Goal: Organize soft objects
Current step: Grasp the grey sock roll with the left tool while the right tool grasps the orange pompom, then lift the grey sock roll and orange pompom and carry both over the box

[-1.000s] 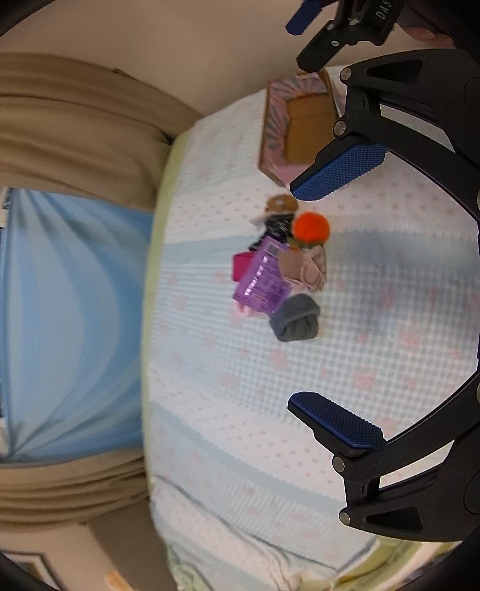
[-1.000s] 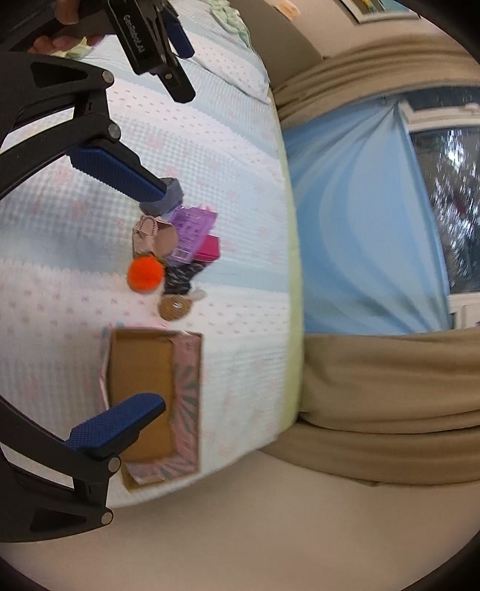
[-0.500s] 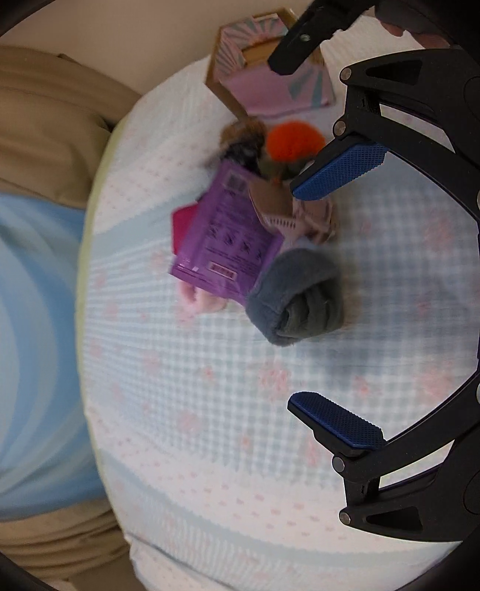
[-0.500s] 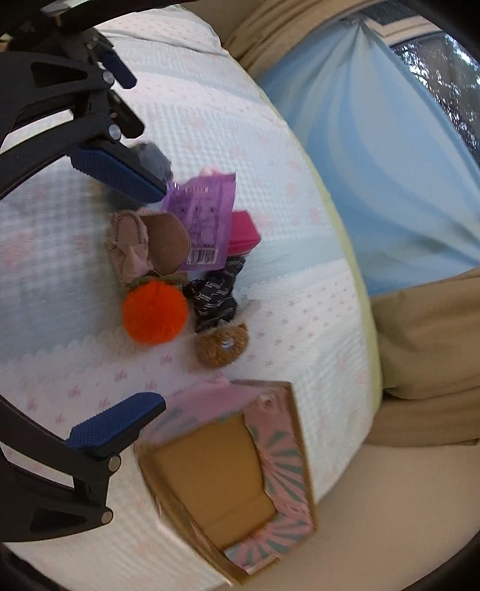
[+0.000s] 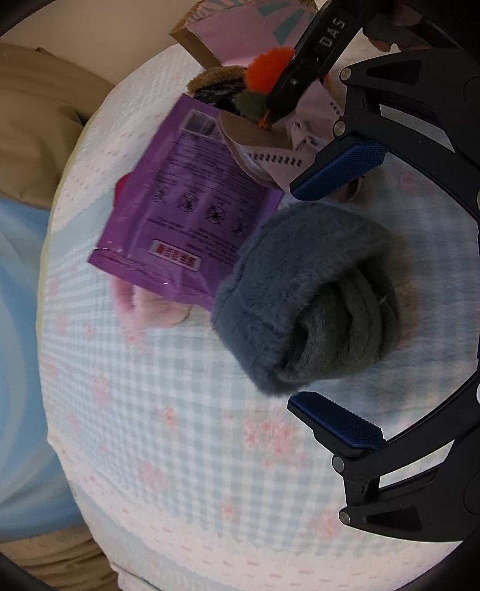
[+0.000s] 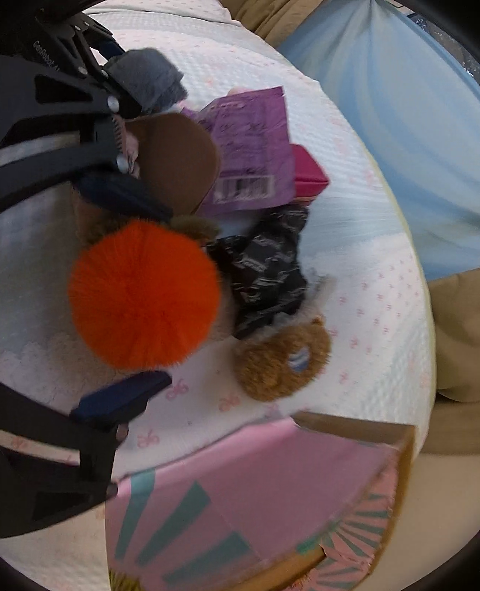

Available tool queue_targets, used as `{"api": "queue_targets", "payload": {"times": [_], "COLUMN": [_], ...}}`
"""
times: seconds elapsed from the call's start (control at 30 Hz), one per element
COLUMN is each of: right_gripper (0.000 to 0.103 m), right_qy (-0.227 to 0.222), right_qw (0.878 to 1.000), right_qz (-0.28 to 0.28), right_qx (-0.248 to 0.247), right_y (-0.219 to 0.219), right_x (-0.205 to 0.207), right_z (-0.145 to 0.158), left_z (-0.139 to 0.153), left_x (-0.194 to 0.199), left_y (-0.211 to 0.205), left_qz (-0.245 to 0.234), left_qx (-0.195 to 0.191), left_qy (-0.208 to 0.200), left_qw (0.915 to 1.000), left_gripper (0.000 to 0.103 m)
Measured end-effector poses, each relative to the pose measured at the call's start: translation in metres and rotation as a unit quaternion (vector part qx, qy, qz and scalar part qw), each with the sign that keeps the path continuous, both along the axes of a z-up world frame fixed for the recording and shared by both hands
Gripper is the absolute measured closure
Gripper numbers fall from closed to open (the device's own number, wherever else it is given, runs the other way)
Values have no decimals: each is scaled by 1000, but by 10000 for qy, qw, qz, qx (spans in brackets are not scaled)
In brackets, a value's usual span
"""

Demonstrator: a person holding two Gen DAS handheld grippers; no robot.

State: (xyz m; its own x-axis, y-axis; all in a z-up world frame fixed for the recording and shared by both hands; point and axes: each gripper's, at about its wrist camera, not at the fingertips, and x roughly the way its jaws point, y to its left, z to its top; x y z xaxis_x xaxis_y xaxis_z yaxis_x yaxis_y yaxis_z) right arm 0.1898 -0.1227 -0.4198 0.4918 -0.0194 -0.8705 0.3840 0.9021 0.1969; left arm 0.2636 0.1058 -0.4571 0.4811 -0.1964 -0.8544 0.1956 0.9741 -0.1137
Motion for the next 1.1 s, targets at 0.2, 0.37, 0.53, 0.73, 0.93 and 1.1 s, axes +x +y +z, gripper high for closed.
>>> {"api": "queue_targets", "payload": {"times": [0.2, 0.37, 0.53, 0.73, 0.93, 1.1], "right_gripper": [57, 64, 66, 66, 66, 66], "right_qy": [-111, -209, -282, -404, -560, -741], "right_qw": [9998, 9994, 9992, 9986, 9976, 9961], "right_qz": [142, 254, 267, 267, 287, 307], "right_qx": [-22, -94, -137, -206, -285, -366], "right_y": [0, 3, 3, 5, 9, 11], "right_x": [1, 5, 5, -5, -13, -24], "right_z": [-1, 0, 3, 14, 33, 67], "left_z": [-9, -4, 3, 15, 40, 75], "left_x": [2, 3, 7, 2, -7, -19], "left_y": [-4, -8, -4, -3, 3, 9], "left_qz": [-102, -113, -88, -68, -28, 46], "left_qx": [-46, -93, -123, -57, -61, -91], "left_qy": [39, -44, -132, -265, -471, -631], "left_qw": [9999, 9999, 9998, 9996, 9989, 9980], "left_gripper": [23, 43, 54, 57, 57, 57]}}
